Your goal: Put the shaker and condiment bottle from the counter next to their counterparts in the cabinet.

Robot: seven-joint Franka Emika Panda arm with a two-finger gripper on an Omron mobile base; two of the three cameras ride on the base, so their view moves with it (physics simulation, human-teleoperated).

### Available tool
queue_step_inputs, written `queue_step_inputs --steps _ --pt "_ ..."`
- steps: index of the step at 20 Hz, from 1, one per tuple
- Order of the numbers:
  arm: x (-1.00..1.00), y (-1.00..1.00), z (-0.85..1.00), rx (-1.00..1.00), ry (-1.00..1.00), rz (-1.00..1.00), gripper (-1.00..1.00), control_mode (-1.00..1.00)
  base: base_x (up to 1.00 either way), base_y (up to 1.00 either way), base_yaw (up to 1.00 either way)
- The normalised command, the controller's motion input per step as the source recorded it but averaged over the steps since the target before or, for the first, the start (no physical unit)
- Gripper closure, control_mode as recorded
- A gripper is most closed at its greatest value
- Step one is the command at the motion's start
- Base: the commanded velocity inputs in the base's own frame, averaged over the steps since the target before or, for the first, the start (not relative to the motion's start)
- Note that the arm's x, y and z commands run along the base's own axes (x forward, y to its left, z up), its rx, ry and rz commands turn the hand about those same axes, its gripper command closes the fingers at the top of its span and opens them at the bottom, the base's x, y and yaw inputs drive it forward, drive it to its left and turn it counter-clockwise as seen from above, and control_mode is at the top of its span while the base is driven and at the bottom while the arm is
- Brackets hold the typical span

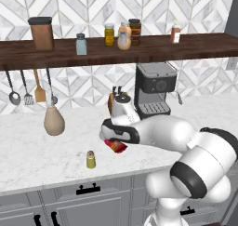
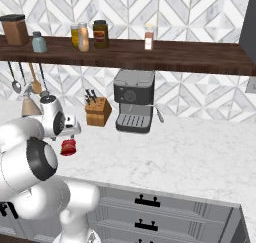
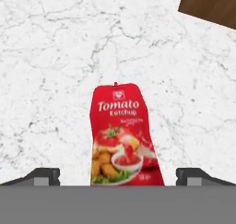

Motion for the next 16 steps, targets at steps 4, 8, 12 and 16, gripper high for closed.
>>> queue_step_inputs --steps 4,8,12,16 --pt "0.06 0.00 -0.28 0.00 0.00 0.00 -1.00 -1.00 0.00 0.00 0.00" --pt "0.03 0.01 -0.28 0.00 0.00 0.00 -1.00 -1.00 0.00 0.00 0.00" --pt "0.04 0.00 -0.25 0.00 0.00 0.00 -1.00 -1.00 0.00 0.00 0.00" --pt "0.03 0.00 -0.23 0.00 0.00 0.00 -1.00 -1.00 0.00 0.00 0.00"
